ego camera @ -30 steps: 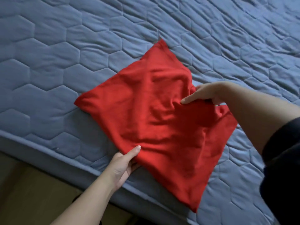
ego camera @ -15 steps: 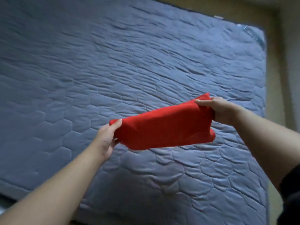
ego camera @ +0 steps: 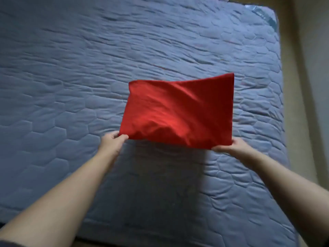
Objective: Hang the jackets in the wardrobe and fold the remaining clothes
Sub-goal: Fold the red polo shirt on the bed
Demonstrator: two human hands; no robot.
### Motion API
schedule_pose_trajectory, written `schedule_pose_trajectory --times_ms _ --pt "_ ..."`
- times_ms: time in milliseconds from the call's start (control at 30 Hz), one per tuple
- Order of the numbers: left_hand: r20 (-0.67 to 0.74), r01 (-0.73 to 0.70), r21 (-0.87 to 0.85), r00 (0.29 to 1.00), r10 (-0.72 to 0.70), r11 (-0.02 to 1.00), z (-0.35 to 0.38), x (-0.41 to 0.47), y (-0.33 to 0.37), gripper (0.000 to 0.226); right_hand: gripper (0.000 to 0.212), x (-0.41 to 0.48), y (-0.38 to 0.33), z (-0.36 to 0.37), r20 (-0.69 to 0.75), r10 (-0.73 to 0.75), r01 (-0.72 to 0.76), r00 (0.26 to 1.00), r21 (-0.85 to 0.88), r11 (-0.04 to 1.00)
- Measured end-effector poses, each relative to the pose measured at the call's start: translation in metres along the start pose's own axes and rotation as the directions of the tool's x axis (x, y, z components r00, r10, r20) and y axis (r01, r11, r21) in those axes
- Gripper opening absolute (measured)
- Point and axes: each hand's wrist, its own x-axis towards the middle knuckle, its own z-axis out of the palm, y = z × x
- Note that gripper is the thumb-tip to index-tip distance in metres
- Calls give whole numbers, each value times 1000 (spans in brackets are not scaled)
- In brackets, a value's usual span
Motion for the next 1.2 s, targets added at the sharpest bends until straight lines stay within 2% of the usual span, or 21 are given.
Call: schedule_pose_trajectory --times_ms 67,100,167,233,333,400,467,567,667,700,767,800,833,900,933,1033,1133,1200 --pt "75 200 186 973 -217 962 10 -9 -74 25 14 -13 75 30 119 193 -171 974 -177 969" --pt "99 294 230 941 -323 928 13 -16 -103 29 10 -21 107 43 175 305 -248 936 -288 925" --pt "71 399 262 900 -430 879 16 -24 -140 35 20 -32 151 58 198 418 -312 887 -412 856" --pt "-13 356 334 928 -373 873 15 -18 -149 35 31 -31 167 60 100 388 -323 916 -389 863" --pt "-93 149 402 988 -122 903 17 2 -124 33 35 -10 150 54 -80 277 -288 958 -284 915" --pt "-68 -26 418 996 60 908 26 18 -100 33 38 13 128 52 -198 135 -182 971 -244 953" --pt "-5 -150 411 986 167 899 41 34 -78 37 42 36 107 55 -298 -58 -44 953 -326 944" --pt "32 -224 402 973 230 888 64 59 -57 49 58 71 88 66 -251 -214 53 944 -525 849" --pt "-27 -211 361 971 237 908 78 80 -46 48 76 100 83 74 -155 -166 7 974 -712 702" --pt "-43 -215 353 968 246 911 81 84 -44 44 75 106 82 75 -148 -154 -15 977 -767 642" --pt "-44 -284 400 944 328 872 84 89 -43 34 55 115 82 72 -144 -170 -27 975 -834 550" --pt "-32 -331 418 925 377 846 84 90 -44 29 39 116 82 70 -133 -197 -1 971 -832 555" --pt "-16 -381 410 905 424 829 83 90 -45 25 26 116 83 67 -114 -228 49 967 -793 607" --pt "-7 -478 321 862 507 817 79 91 -44 20 25 112 82 58 -121 -291 150 949 -638 755" --pt "-29 -510 273 844 536 816 77 91 -40 20 28 110 79 51 -180 -316 169 932 -553 815" --pt "-98 -535 276 811 577 799 81 101 -30 27 26 111 70 28 -372 -328 140 868 -450 882" --pt "-77 -434 403 861 503 806 99 122 -30 34 12 127 73 22 -399 -259 13 880 -522 853" --pt "-77 -316 414 922 379 854 108 133 -39 43 18 134 82 33 -424 -140 -118 895 -527 842"
